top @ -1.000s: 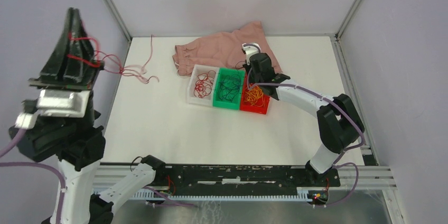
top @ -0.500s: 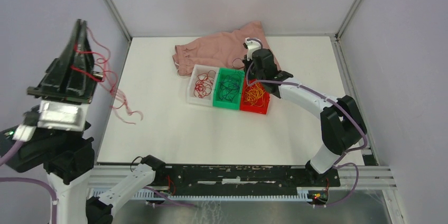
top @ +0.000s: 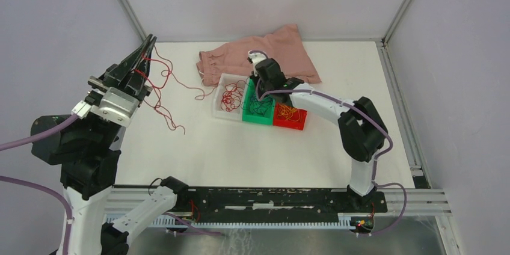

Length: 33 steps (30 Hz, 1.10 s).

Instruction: Untangle the cables

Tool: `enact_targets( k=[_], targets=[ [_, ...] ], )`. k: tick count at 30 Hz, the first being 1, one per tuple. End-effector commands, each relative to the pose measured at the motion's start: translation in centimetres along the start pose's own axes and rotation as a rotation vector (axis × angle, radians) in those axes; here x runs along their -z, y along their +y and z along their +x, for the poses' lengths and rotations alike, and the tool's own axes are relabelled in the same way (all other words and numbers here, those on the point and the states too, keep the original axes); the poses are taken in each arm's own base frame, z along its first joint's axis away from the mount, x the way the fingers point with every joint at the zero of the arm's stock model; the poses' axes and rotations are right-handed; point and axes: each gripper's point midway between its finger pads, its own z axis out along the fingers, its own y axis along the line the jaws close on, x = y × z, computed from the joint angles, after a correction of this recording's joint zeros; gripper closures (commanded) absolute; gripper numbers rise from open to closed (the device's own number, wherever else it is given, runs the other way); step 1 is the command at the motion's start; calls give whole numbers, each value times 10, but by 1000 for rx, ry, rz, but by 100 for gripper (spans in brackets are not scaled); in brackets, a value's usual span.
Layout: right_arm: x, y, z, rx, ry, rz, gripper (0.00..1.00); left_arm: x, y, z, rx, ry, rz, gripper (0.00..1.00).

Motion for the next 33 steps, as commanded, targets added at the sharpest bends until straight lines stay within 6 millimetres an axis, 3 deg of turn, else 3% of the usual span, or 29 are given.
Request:
enact_targets(
  k=[1,8,13,15,19,23,28,33],
  targets=[
    [-18,1,18,54,90,102,100,2,-7,-4,48,-17,25,97],
    [-36,-19,52,173,190,243,100,6,-7,-4,40,-21,17,97],
    [-42,-27,58,237,226,277,100,7,-7,-3,43,-22,11,97],
    [-42,-25,52,237,213,267,98,6,-6,-3,46,-24,10,97],
    [-28,-15,25,201,145,217,69,3,-10,3,76,-6,19,97],
    [-5,-7,-8,158,69,165,53,-6,-26,35,169,89,36,97],
    [18,-10,-28,125,33,143,47,-19,-55,81,278,204,77,97],
    [30,-22,-27,69,12,146,48,-32,-73,103,328,237,109,97]
  ],
)
